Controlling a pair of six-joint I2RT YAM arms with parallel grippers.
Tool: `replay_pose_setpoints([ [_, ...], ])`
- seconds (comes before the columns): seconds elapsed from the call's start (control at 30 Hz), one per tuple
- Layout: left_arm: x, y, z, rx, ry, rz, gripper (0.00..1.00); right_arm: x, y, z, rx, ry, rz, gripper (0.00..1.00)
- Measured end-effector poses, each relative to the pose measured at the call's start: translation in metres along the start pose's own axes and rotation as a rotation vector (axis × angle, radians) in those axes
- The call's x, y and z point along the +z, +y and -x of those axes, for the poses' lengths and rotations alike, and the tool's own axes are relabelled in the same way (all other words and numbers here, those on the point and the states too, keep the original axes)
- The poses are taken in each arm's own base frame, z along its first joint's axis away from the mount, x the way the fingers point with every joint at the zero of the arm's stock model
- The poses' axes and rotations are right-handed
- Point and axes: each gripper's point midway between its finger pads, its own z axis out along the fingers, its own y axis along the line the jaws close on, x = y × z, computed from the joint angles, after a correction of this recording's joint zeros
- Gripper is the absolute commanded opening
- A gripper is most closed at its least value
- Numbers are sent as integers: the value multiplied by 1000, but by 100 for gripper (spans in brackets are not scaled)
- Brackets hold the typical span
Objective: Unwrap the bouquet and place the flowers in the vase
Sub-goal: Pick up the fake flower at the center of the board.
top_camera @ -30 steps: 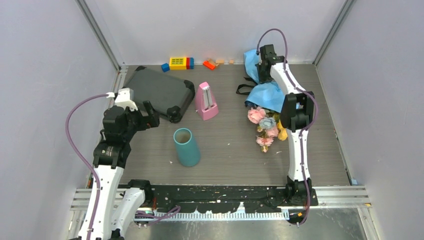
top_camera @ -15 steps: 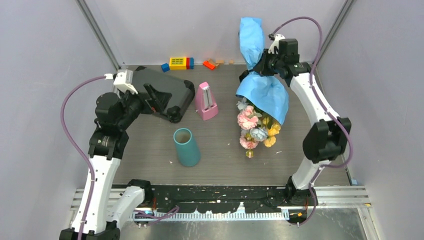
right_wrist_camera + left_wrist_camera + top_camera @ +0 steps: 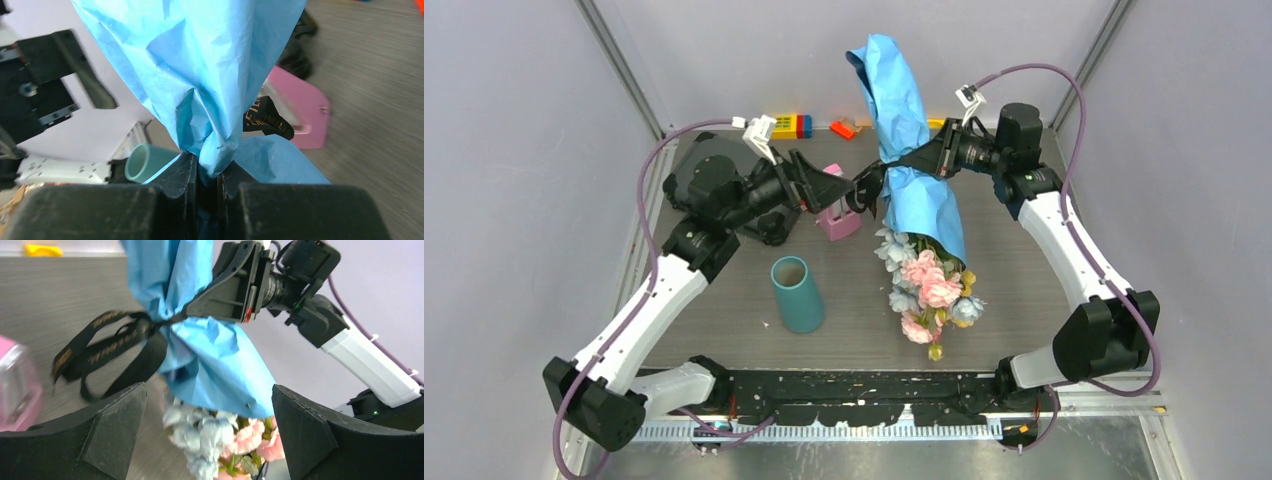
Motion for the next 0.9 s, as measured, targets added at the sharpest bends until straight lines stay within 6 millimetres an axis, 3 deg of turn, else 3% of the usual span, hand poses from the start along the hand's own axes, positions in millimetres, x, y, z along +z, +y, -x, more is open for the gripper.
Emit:
replay_pose_setpoints([
  [0.23,41,-37,3,50,-2,-100,98,-3,61,-18,-44,64,191,0],
  [0.33,52,-41,-1,66,1,-100,98,-6,79,-27,-57,89,244,0],
  [0.63,57,-27,-11,97,-11,17,98,-7,84,-40,-46,119,276,0],
  [0.9,45,-10,-6,124,-42,145,98,-14,96,-42,-61,128,315,0],
])
